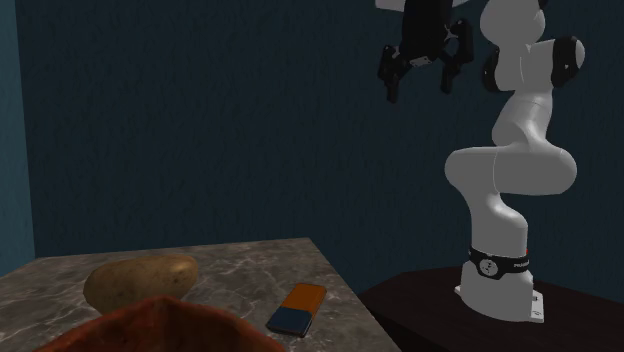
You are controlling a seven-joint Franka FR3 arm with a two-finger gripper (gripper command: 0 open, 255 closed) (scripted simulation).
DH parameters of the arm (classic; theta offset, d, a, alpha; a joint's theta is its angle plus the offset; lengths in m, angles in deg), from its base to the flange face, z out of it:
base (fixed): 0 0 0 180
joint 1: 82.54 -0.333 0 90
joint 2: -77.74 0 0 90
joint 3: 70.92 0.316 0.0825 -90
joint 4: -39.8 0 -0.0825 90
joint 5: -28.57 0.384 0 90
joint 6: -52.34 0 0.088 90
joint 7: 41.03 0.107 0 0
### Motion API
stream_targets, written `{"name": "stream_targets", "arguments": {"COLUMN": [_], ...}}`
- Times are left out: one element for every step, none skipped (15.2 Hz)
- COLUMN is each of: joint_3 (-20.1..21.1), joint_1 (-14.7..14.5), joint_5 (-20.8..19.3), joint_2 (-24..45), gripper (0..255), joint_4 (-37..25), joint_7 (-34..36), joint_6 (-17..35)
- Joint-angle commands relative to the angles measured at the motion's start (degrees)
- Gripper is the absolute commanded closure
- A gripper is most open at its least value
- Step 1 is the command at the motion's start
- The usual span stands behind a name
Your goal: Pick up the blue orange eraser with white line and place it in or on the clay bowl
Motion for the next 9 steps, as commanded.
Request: {"name": "stream_targets", "arguments": {"joint_3": [0.0,-0.6,-1.1,-1.7,-2.2,-2.8,-3.3,-3.8,-4.4], "joint_1": [0.0,-0.2,-0.5,-0.7,-1.0,-1.2,-1.5,-1.7,-2.0], "joint_5": [0.0,-0.3,-0.5,-0.8,-1.0,-1.2,-1.4,-1.5,-1.6], "joint_2": [0.0,1.4,3.0,4.6,6.2,7.9,9.7,11.5,13.4], "gripper": [0,0,0,0,0,0,0,0,0], "joint_4": [0.0,0.5,0.9,1.3,1.6,1.8,1.9,2.0,1.9], "joint_7": [0.0,-1.1,-2.2,-3.4,-4.5,-5.6,-6.7,-7.8,-8.9], "joint_6": [0.0,1.6,3.1,4.7,6.2,7.7,9.2,10.7,12.2]}}
